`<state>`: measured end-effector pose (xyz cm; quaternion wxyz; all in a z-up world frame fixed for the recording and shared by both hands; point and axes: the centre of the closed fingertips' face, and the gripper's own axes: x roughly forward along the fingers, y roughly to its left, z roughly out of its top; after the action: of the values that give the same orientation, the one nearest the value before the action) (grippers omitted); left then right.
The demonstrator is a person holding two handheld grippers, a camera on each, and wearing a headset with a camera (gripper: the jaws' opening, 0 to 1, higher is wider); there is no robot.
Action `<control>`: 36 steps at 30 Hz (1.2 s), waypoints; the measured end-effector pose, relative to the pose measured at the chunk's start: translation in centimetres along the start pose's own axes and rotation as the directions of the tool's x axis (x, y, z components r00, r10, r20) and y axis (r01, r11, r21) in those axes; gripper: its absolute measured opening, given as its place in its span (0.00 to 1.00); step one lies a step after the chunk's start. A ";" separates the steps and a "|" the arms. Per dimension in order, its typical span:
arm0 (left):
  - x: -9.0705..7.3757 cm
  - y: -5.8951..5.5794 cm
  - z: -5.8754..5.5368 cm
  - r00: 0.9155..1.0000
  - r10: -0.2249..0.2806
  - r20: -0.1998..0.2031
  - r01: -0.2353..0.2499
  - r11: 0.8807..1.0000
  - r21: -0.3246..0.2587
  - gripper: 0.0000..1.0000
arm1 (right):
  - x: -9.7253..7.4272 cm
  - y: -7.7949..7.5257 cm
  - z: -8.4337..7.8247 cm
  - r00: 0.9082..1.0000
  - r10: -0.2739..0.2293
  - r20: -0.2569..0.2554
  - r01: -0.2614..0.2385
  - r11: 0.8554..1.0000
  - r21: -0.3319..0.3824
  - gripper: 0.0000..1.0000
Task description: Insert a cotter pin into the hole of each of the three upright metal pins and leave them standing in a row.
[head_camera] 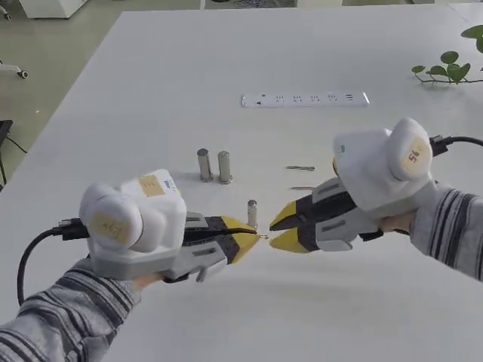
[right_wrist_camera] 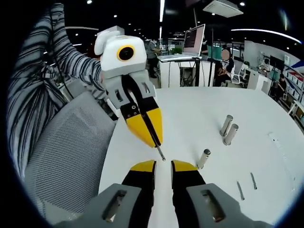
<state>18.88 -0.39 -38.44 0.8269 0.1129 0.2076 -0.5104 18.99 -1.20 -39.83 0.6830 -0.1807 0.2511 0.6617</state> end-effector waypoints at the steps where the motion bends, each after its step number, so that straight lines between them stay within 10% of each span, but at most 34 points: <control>1: 0.0 -0.2 -0.1 1.000 -0.012 -0.003 0.012 1.000 -0.012 0.00 | 0.0 0.3 0.0 1.000 0.014 0.009 -0.014 1.000 0.011 0.08; 20: -0.1 -1.6 0.8 0.995 -0.083 0.061 0.085 0.996 -0.032 0.00 | 0.1 2.1 0.5 0.995 0.058 0.085 -0.065 0.995 0.077 0.01; 36: 0.1 -1.6 0.5 0.996 -0.072 0.053 0.074 0.996 -0.051 0.00 | -0.1 1.8 0.4 0.999 0.053 0.009 -0.053 0.998 -0.037 0.00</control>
<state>17.60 -1.36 -37.99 0.8154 0.0703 0.2035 -0.5374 17.20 -0.93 -39.32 0.6629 -0.1832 0.2402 0.6851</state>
